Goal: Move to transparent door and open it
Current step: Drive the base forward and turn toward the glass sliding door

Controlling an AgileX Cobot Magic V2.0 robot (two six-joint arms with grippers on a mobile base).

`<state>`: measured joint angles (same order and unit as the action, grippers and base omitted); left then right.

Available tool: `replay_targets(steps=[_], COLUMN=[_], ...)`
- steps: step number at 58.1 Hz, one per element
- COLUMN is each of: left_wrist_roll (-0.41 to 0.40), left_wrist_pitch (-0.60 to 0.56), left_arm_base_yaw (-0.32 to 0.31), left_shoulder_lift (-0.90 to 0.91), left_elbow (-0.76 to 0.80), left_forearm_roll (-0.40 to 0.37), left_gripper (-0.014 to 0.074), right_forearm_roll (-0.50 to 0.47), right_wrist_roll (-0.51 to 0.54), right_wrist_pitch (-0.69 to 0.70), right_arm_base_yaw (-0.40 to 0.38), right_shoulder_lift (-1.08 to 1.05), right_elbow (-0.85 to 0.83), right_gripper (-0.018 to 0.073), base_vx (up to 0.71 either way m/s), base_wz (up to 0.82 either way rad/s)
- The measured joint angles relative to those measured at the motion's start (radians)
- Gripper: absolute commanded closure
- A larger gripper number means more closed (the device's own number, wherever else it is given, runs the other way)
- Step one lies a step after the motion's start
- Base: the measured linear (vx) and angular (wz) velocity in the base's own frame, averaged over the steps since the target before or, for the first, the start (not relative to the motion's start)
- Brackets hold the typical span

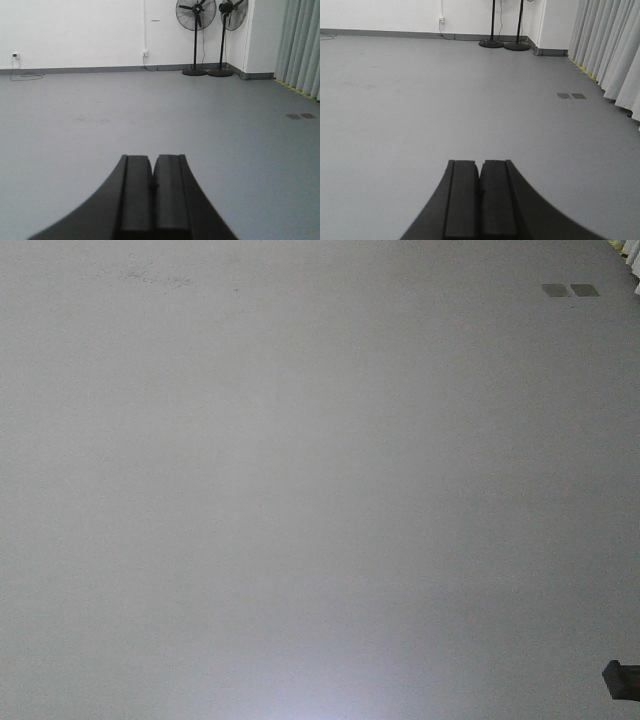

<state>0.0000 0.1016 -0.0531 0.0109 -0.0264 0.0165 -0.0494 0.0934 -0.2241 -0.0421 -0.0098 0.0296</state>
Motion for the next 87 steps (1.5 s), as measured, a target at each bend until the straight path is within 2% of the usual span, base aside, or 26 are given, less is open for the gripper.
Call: replay_targets(steps=[87], left_wrist_roll=[0.000], left_wrist_pitch=[0.000], left_arm_base_yaw=[0.000], left_shoulder_lift=[0.000], left_elbow=[0.000], left_forearm_roll=[0.000], left_gripper=[0.0602], right_forearm_roll=[0.000], right_wrist_roll=[-0.001], right_wrist_pitch=[0.000], right_arm_base_yaw=[0.000], right_shoulder_lift=[0.000], right_elbow=[0.000], right_gripper=[0.0567], base_vx=[0.06], base_wz=[-0.02])
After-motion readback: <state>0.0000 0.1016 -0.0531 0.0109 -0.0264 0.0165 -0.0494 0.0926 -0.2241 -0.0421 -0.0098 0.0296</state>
